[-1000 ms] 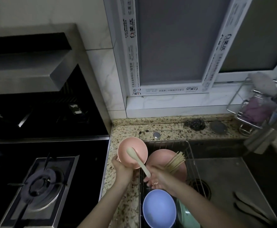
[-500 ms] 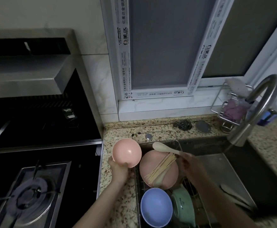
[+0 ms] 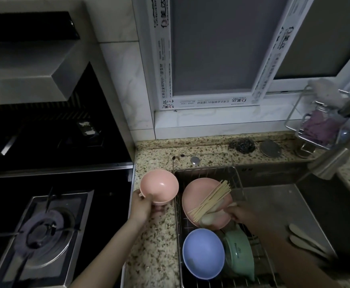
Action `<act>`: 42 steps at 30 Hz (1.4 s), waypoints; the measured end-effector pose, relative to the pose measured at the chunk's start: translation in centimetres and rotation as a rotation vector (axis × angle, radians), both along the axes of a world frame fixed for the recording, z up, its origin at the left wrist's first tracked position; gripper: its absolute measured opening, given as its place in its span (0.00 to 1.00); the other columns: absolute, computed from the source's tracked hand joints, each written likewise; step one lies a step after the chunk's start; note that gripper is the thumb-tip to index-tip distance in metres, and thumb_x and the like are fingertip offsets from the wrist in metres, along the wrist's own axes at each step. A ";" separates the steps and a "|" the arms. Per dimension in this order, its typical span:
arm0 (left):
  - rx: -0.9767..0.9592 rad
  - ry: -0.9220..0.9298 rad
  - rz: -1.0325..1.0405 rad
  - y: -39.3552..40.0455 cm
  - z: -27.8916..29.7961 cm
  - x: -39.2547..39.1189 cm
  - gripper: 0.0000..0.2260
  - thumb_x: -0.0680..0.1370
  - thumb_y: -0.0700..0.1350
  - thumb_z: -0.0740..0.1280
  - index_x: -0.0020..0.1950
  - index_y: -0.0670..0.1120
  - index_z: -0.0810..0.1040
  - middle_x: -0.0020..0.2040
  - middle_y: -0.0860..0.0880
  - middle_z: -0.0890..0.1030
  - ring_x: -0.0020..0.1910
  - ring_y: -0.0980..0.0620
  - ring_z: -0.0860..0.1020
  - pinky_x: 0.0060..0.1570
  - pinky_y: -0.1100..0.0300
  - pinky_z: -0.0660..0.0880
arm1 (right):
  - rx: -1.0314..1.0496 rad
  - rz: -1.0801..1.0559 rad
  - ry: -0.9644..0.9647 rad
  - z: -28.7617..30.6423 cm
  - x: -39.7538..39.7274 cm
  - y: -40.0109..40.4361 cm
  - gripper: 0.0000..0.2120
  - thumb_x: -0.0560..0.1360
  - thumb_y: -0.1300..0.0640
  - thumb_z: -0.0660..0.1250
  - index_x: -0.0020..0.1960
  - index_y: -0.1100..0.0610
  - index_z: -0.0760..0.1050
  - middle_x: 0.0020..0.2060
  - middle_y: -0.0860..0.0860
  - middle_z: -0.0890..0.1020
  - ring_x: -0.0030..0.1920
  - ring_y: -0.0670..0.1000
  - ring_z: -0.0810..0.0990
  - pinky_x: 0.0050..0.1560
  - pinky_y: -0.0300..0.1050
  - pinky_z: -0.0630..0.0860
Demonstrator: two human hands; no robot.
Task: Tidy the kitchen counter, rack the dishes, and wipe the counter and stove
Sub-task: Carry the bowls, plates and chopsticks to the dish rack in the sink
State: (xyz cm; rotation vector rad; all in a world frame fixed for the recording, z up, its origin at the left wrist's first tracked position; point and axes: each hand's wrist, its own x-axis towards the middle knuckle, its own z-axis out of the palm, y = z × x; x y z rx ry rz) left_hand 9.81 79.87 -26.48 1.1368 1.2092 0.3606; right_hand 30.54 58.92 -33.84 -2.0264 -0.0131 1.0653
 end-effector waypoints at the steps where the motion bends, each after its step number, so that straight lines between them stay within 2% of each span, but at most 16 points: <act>1: -0.005 -0.009 -0.004 0.2 0.1 0.0 0.16 0.80 0.36 0.55 0.68 0.39 0.59 0.50 0.35 0.75 0.22 0.53 0.79 0.21 0.61 0.76 | -0.012 0.010 0.000 -0.1 0.2 0.2 0.06 0.72 0.67 0.68 0.36 0.61 0.77 0.31 0.55 0.79 0.33 0.50 0.77 0.33 0.40 0.72; 2: -0.014 -0.013 -0.004 0.3 0.1 0.0 0.16 0.81 0.37 0.55 0.69 0.39 0.60 0.50 0.35 0.75 0.22 0.53 0.79 0.22 0.60 0.77 | -0.017 0.023 -0.003 -0.1 0.3 0.4 0.02 0.71 0.67 0.68 0.40 0.64 0.79 0.37 0.57 0.80 0.39 0.54 0.79 0.39 0.43 0.74; 5: -0.051 -0.031 0.015 0.4 -0.2 0.2 0.16 0.81 0.36 0.54 0.69 0.39 0.59 0.45 0.38 0.76 0.23 0.52 0.79 0.23 0.58 0.78 | -0.036 0.072 -0.009 -0.2 0.7 1.0 0.07 0.69 0.69 0.67 0.46 0.69 0.80 0.45 0.62 0.81 0.49 0.61 0.79 0.52 0.52 0.75; 8: -0.041 -0.023 0.029 0.2 -0.9 0.2 0.17 0.80 0.36 0.53 0.69 0.38 0.59 0.46 0.36 0.76 0.26 0.49 0.80 0.25 0.56 0.79 | -0.078 0.078 -0.007 -0.1 0.8 1.5 0.08 0.69 0.70 0.65 0.34 0.61 0.78 0.37 0.57 0.79 0.41 0.56 0.77 0.41 0.45 0.71; 10: -0.047 -0.021 0.035 0.0 -1.4 0.2 0.17 0.80 0.35 0.52 0.70 0.37 0.60 0.48 0.33 0.76 0.24 0.50 0.80 0.25 0.55 0.78 | -0.103 0.096 -0.010 -0.2 1.0 1.8 0.10 0.69 0.69 0.65 0.32 0.57 0.75 0.33 0.54 0.76 0.36 0.52 0.74 0.35 0.41 0.67; 12: -0.058 -0.027 0.031 -0.3 -1.6 0.3 0.18 0.80 0.34 0.53 0.70 0.37 0.60 0.51 0.32 0.75 0.24 0.49 0.79 0.24 0.55 0.78 | -0.119 0.146 -0.026 -0.4 1.1 2.1 0.10 0.70 0.68 0.65 0.36 0.54 0.73 0.35 0.52 0.74 0.37 0.51 0.73 0.34 0.41 0.66; 15: -0.072 -0.015 0.028 -0.6 -1.7 0.3 0.17 0.80 0.36 0.54 0.70 0.39 0.59 0.54 0.31 0.75 0.33 0.43 0.78 0.25 0.55 0.78 | -0.118 0.173 -0.056 -0.9 1.0 2.2 0.08 0.71 0.67 0.63 0.48 0.56 0.72 0.35 0.54 0.75 0.36 0.52 0.74 0.36 0.41 0.69; 19: -0.079 -0.026 0.031 -1.3 -1.7 0.4 0.14 0.80 0.36 0.55 0.65 0.41 0.60 0.45 0.38 0.77 0.31 0.46 0.79 0.24 0.56 0.79 | -0.122 0.038 -0.050 -0.8 1.4 2.1 0.14 0.76 0.63 0.61 0.61 0.57 0.71 0.32 0.56 0.78 0.30 0.53 0.76 0.30 0.40 0.71; 24: -0.085 -0.002 0.039 -1.9 -1.5 0.1 0.15 0.80 0.36 0.55 0.64 0.44 0.56 0.42 0.40 0.75 0.24 0.49 0.78 0.21 0.57 0.77 | 0.013 -0.097 0.030 1.1 2.1 2.6 0.14 0.78 0.62 0.61 0.61 0.68 0.73 0.34 0.57 0.78 0.32 0.53 0.76 0.34 0.43 0.72; 28: -0.060 0.003 -0.034 -2.6 -0.6 -0.5 0.13 0.79 0.36 0.55 0.60 0.46 0.57 0.40 0.42 0.75 0.21 0.49 0.79 0.20 0.56 0.77 | 0.190 -0.139 0.113 4.7 0.6 3.1 0.14 0.80 0.60 0.58 0.63 0.67 0.70 0.46 0.64 0.80 0.42 0.59 0.79 0.43 0.47 0.75; 30: -0.076 0.015 -0.114 -3.1 -0.4 -0.9 0.12 0.79 0.37 0.56 0.59 0.46 0.58 0.41 0.42 0.76 0.24 0.48 0.79 0.23 0.54 0.79 | 0.253 -0.102 0.143 6.5 -1.0 3.0 0.14 0.80 0.58 0.59 0.62 0.65 0.70 0.54 0.65 0.79 0.50 0.62 0.80 0.48 0.49 0.76; 32: -0.096 0.028 -0.221 -3.7 -0.3 -1.5 0.11 0.80 0.40 0.58 0.60 0.46 0.60 0.41 0.41 0.79 0.28 0.46 0.80 0.28 0.51 0.81 | 0.279 -0.056 0.182 8.2 -3.0 3.0 0.13 0.80 0.56 0.59 0.61 0.63 0.71 0.54 0.64 0.79 0.56 0.63 0.78 0.51 0.52 0.76; 34: -0.089 0.033 -0.339 -4.5 -0.5 -2.3 0.10 0.79 0.43 0.60 0.59 0.44 0.64 0.39 0.42 0.81 0.30 0.46 0.81 0.31 0.51 0.81 | 0.270 -0.033 0.196 9.2 -5.1 3.1 0.12 0.80 0.54 0.60 0.59 0.61 0.72 0.51 0.60 0.78 0.54 0.61 0.77 0.52 0.52 0.75; 37: -0.078 0.042 -0.442 -5.6 -0.9 -3.3 0.10 0.79 0.46 0.61 0.57 0.44 0.68 0.38 0.43 0.82 0.33 0.45 0.83 0.34 0.50 0.82 | 0.254 0.013 0.177 9.6 -7.7 2.3 0.07 0.79 0.60 0.61 0.55 0.60 0.74 0.49 0.59 0.77 0.48 0.58 0.77 0.43 0.47 0.75; 40: -0.100 0.043 -0.481 -6.9 -1.1 -3.6 0.14 0.79 0.52 0.61 0.59 0.45 0.70 0.38 0.43 0.84 0.35 0.45 0.84 0.31 0.53 0.81 | 0.251 0.028 0.116 9.2 -9.0 0.6 0.08 0.77 0.67 0.61 0.54 0.62 0.76 0.49 0.60 0.78 0.45 0.58 0.78 0.42 0.48 0.76; 42: -0.140 0.028 -0.488 -7.7 -1.0 -3.7 0.15 0.80 0.57 0.56 0.55 0.48 0.72 0.35 0.44 0.84 0.36 0.45 0.84 0.30 0.56 0.80 | 0.245 0.032 0.069 8.9 -9.4 -0.5 0.11 0.76 0.69 0.59 0.53 0.60 0.76 0.51 0.60 0.79 0.47 0.59 0.79 0.42 0.47 0.77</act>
